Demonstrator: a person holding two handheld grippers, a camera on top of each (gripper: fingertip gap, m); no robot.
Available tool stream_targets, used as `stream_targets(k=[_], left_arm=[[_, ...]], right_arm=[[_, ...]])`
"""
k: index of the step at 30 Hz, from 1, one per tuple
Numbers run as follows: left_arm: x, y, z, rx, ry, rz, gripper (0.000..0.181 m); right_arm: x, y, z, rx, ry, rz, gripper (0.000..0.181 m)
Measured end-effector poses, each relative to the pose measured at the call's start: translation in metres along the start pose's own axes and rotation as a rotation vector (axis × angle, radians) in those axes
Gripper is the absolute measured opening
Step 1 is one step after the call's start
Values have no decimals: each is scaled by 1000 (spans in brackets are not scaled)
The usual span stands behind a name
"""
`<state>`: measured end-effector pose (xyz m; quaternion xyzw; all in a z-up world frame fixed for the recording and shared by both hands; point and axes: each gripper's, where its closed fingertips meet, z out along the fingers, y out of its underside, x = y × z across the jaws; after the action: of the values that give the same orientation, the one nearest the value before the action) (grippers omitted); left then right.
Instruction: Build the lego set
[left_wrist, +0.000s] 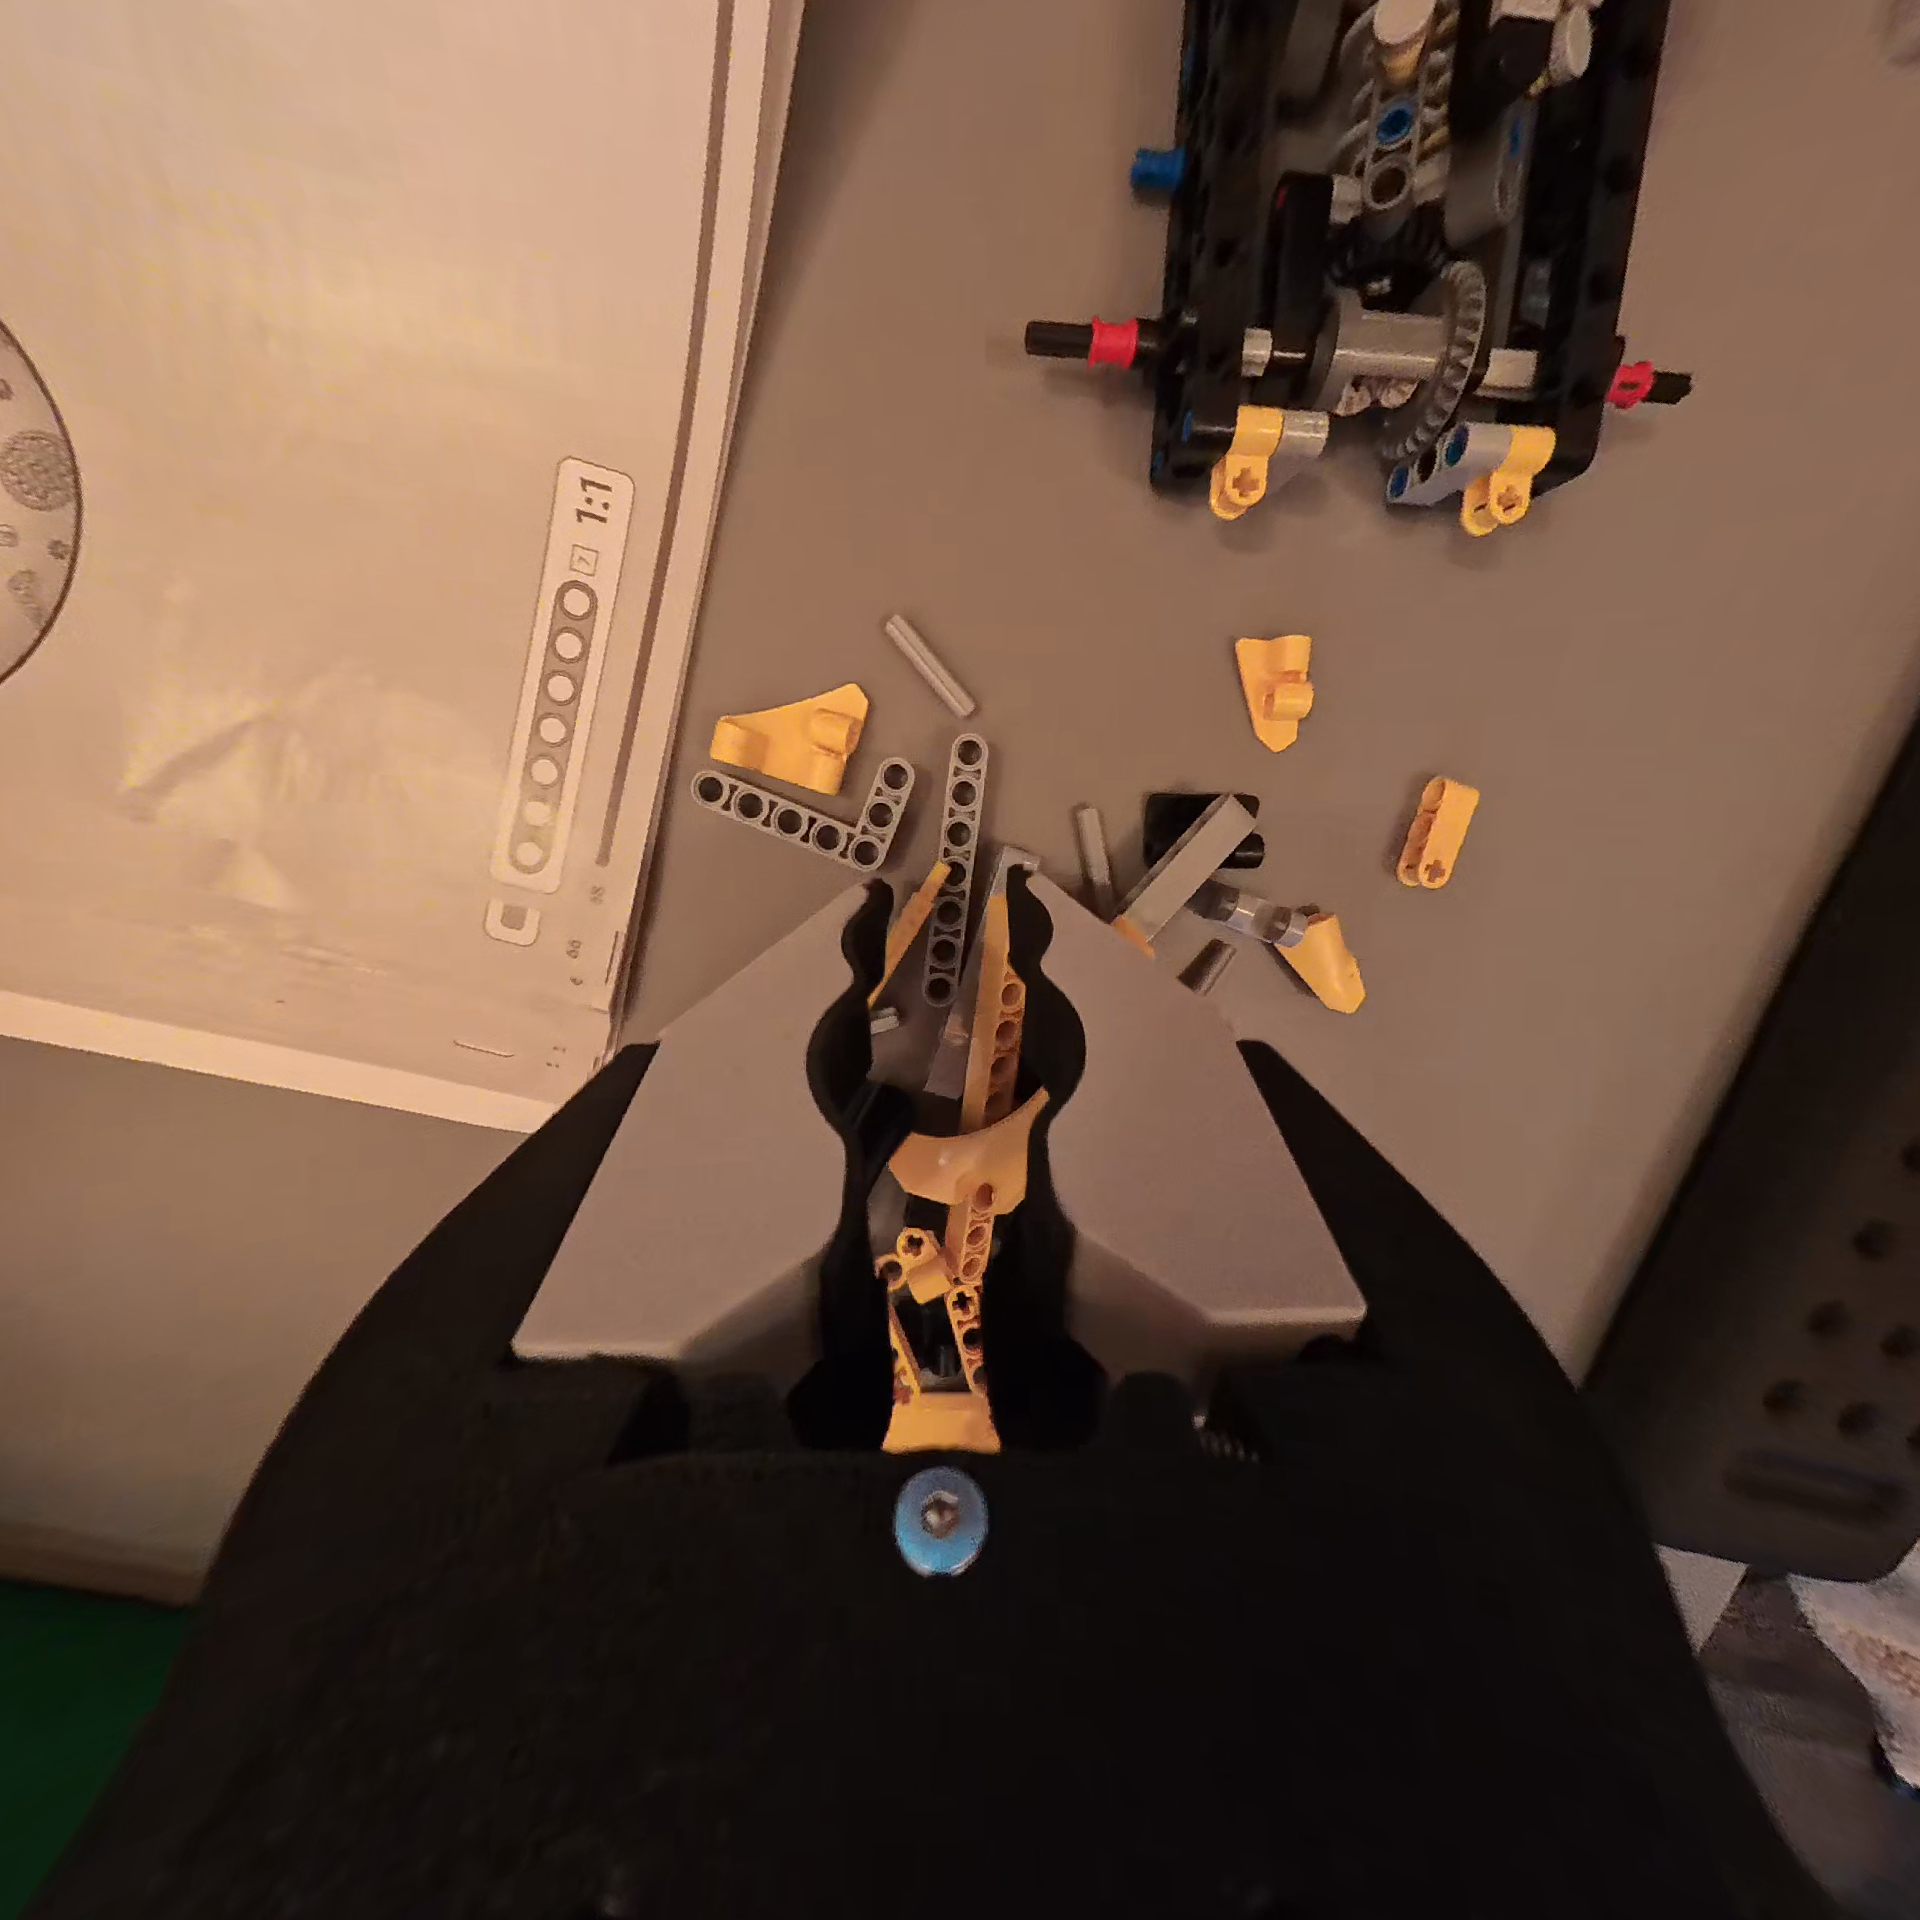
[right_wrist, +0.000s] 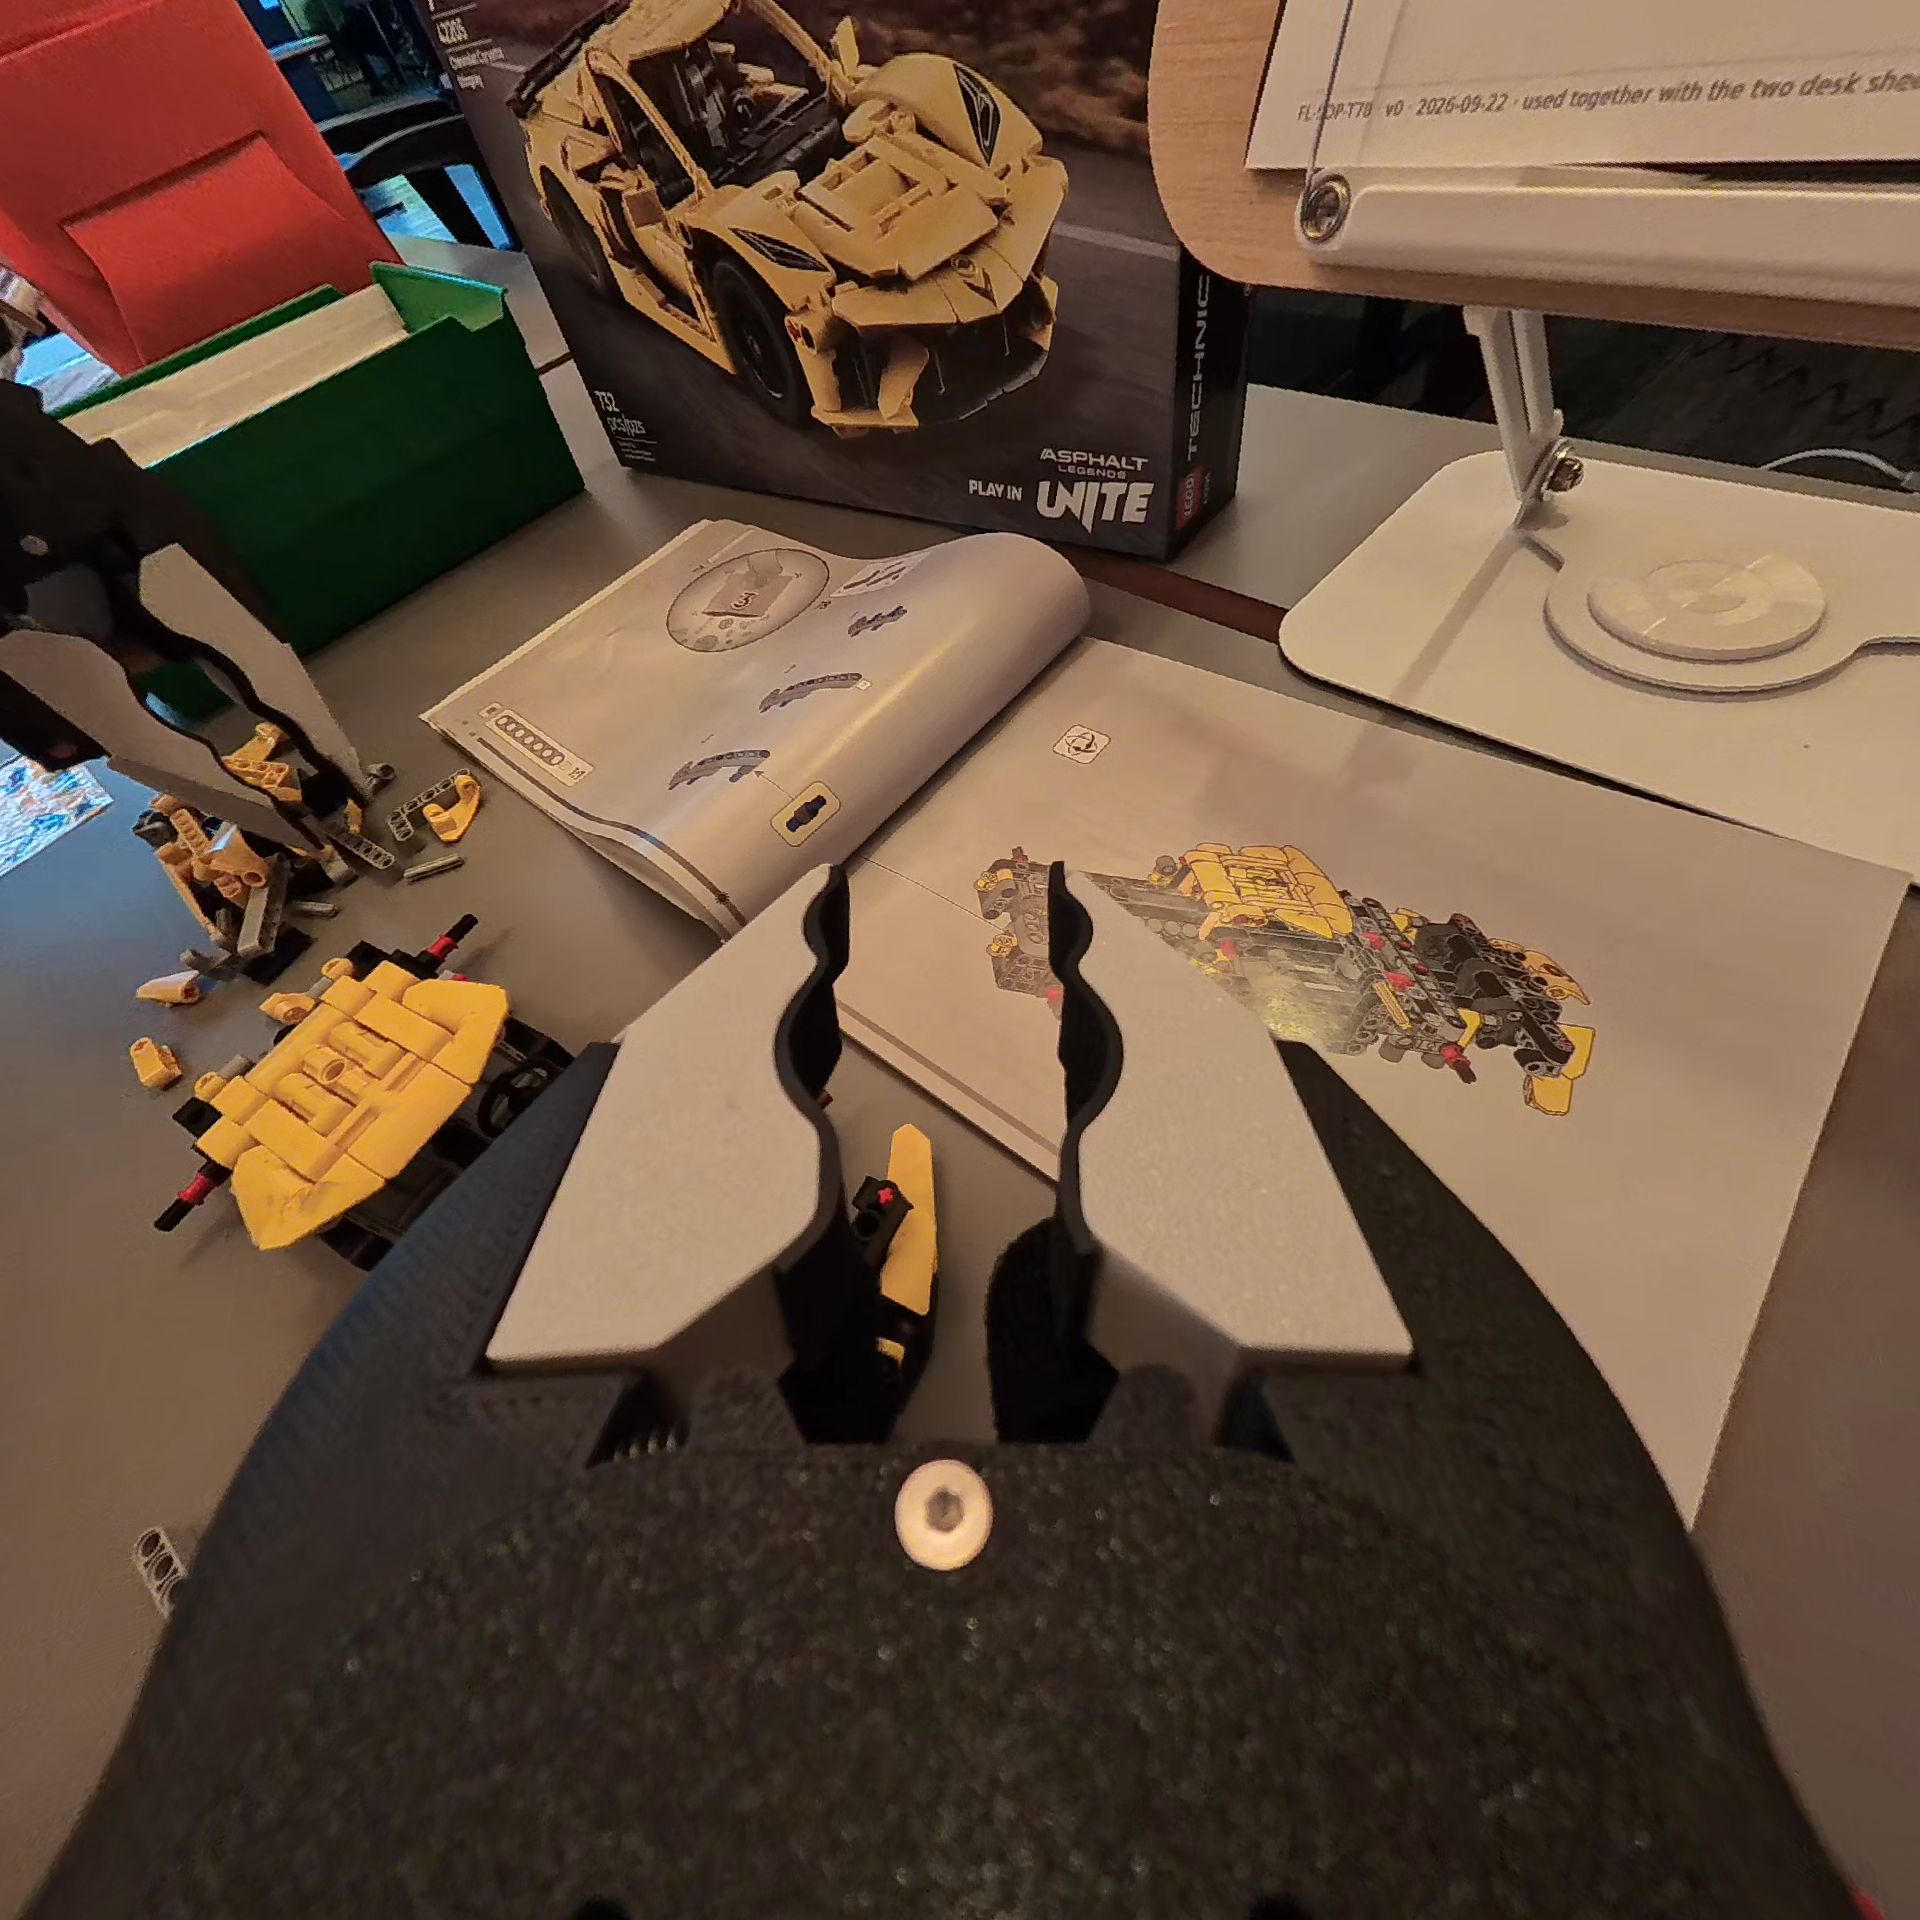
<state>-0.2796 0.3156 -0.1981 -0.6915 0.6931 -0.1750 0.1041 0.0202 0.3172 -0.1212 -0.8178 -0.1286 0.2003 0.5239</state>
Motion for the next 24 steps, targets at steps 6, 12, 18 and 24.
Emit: stream_targets(k=[6, 12, 18, 24], left_arm=[[5, -12, -13, 72, 2, 2, 19], [10, -19, 2, 6, 17, 49, 16], [0, -11, 12, -86, -47, 81, 13], [2, -2, 17, -147, -57, 100, 7]], right_arm=[[2, -1, -1, 4, 2, 5, 37], [3, 1, -1, -1, 4, 2, 37], [5, -1, -2, 6, 1, 11, 36], [5, -4, -5, 17, 1, 12, 36]])
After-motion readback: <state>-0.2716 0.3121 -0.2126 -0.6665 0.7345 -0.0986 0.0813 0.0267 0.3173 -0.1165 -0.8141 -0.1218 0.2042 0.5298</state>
